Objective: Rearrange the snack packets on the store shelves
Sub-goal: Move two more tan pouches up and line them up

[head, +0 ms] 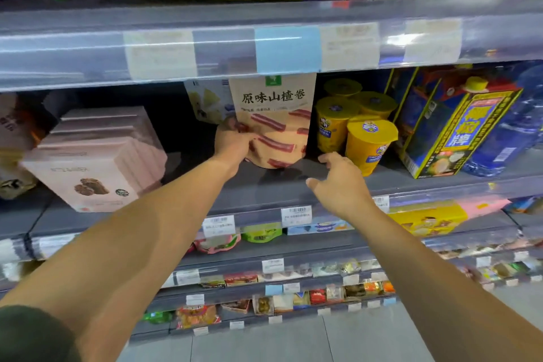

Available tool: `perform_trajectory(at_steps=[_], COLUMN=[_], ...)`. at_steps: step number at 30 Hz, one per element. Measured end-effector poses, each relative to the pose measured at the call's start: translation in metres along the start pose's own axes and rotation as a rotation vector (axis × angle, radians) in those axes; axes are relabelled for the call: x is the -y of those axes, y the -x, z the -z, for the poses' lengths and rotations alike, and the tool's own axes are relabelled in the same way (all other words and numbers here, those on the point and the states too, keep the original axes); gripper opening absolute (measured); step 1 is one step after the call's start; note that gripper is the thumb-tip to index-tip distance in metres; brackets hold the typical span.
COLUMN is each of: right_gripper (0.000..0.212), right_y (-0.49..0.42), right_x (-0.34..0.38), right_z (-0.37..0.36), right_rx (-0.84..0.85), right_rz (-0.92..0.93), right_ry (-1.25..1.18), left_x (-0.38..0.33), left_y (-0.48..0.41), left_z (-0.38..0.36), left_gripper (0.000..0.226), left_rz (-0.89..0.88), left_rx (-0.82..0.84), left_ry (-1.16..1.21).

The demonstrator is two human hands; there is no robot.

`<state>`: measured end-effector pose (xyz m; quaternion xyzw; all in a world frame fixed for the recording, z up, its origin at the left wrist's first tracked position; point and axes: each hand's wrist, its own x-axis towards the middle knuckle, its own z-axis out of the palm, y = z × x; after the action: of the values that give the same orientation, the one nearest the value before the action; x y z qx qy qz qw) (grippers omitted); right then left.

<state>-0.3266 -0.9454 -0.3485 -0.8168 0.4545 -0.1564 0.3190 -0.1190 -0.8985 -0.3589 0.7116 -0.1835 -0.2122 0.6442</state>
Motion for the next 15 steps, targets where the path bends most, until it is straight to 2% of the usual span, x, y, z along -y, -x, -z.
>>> perform_trajectory(at_steps=[6,9,12,15], right_gripper=[0.053,0.051,0.051,0.045], right_y=[-0.032,-0.046,-0.062,-0.083], right_x=[0.003,0.008,0.018,0.032], right_z=[0.003,0.000,-0.007,-0.017], right_rx=[-0.102,-0.131,-0.108,-0.131], right_rz=[0.039,0.029,0.019,0.038], right_ry=[-0.121,-0.218,-0.264,-0.299], left_x=[0.003,0.008,0.004,-0.002], left_y=[0.006,0.015,0.036,0.060], left_z=[0.018,0.042,0.066,0.083], left_gripper=[0.023,0.010,0.023,0.019], left_rz=[-0.051,-0.052,-0.075,-0.070], left_rx=[-0.168,-0.240,-0.285,-0.285], left_ry=[-0.008,0.044,0.087,0.070])
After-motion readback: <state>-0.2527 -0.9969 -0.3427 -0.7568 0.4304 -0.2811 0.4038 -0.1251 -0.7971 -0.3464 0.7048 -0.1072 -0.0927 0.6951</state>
